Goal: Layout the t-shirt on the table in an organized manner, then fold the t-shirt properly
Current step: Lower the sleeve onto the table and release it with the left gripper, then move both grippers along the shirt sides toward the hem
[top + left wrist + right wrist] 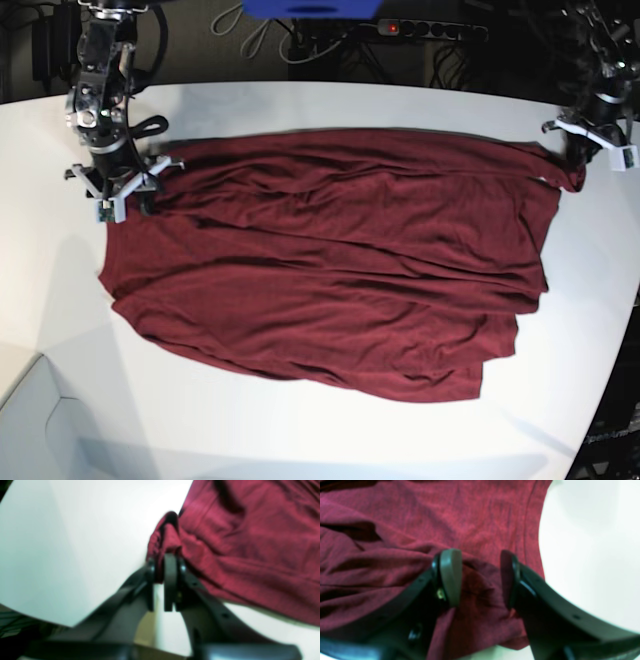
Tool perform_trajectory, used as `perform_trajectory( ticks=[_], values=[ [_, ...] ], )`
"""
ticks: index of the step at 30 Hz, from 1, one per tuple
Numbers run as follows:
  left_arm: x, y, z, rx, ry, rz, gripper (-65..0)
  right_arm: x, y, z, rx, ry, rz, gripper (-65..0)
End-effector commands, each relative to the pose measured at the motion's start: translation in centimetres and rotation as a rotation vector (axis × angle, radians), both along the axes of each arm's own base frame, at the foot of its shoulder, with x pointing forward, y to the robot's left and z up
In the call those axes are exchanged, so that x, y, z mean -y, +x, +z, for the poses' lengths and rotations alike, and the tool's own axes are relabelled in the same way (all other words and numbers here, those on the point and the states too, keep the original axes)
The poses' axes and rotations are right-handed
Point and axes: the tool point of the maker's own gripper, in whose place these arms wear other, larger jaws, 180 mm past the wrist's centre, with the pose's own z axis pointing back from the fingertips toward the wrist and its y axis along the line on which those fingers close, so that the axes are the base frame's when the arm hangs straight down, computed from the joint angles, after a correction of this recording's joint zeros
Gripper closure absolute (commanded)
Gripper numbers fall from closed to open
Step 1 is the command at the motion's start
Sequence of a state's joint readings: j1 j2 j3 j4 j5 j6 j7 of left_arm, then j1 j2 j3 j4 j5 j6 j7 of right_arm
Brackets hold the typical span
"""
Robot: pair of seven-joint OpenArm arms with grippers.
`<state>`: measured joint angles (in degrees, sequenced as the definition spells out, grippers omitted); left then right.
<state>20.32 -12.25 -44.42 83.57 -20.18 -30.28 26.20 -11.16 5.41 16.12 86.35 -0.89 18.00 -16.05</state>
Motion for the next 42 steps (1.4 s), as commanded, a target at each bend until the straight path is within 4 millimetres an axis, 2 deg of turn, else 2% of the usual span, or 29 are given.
perform_trajectory(
  ticks=[1, 5, 9, 12, 14, 19, 21, 22, 25, 28, 32, 36, 42],
  values=[
    [-1.1, 0.4, 1.4, 0.041, 0.027, 0.001, -10.9, 0.3, 0.8, 1.3, 0.052, -0.005, 0.000, -25.9],
    [-1.7, -1.0, 0.9, -0.001, 0.042, -0.005, -22.5, 0.4, 0.8, 1.3, 0.052, -0.007, 0.000, -25.9],
    [-1.9, -1.7, 1.1, -0.005, 0.051, -0.005, -27.6, 0.4, 0.8, 1.3, 0.050, -0.007, 0.000, -25.9],
    [-3.9, -1.9, 3.5, 0.045, 0.098, 0.048, -27.7, 0.4, 0.6, 1.2, 0.047, -0.009, 0.001, -25.9],
    [-4.3, -1.8, 4.9, 0.087, 0.113, 0.077, -27.6, 0.4, 0.5, 1.1, 0.044, -0.009, 0.001, -25.9],
    [-3.2, 1.5, 9.5, 0.261, 0.101, 0.065, -27.5, 0.5, 0.6, 1.4, 0.051, -0.012, 0.001, -25.8],
    [-1.5, 4.1, 10.6, 0.317, 0.088, 0.019, -27.5, 0.5, 0.6, 1.4, 0.051, -0.012, 0.001, -25.8],
    [-0.6, 5.1, 10.6, 0.321, 0.083, -0.005, -27.5, 0.5, 0.6, 1.4, 0.051, -0.012, 0.001, -25.8],
    [1.8, 7.8, 9.0, 0.291, 0.073, -0.074, -27.5, 0.5, 0.6, 1.4, 0.051, -0.012, 0.001, -25.8],
    [4.0, 9.6, 5.0, 0.199, 0.040, -0.123, -27.5, 0.5, 0.5, 1.4, 0.048, -0.012, 0.001, -25.8],
    [5.3, 10.5, 0.4, 0.083, 0.007, -0.148, -27.5, 0.5, 0.5, 1.4, 0.049, -0.013, 0.001, -25.8],
    [4.9, 9.6, -2.5, 0.006, -0.023, -0.134, -27.5, 2.4, 0.2, 1.5, 0.049, -0.023, -0.051, -25.8],
    [2.3, 7.9, -4.6, -0.081, -0.015, -0.108, -27.5, 3.8, 0.3, 2.0, 0.059, -0.041, -0.073, -25.8]
  ],
)
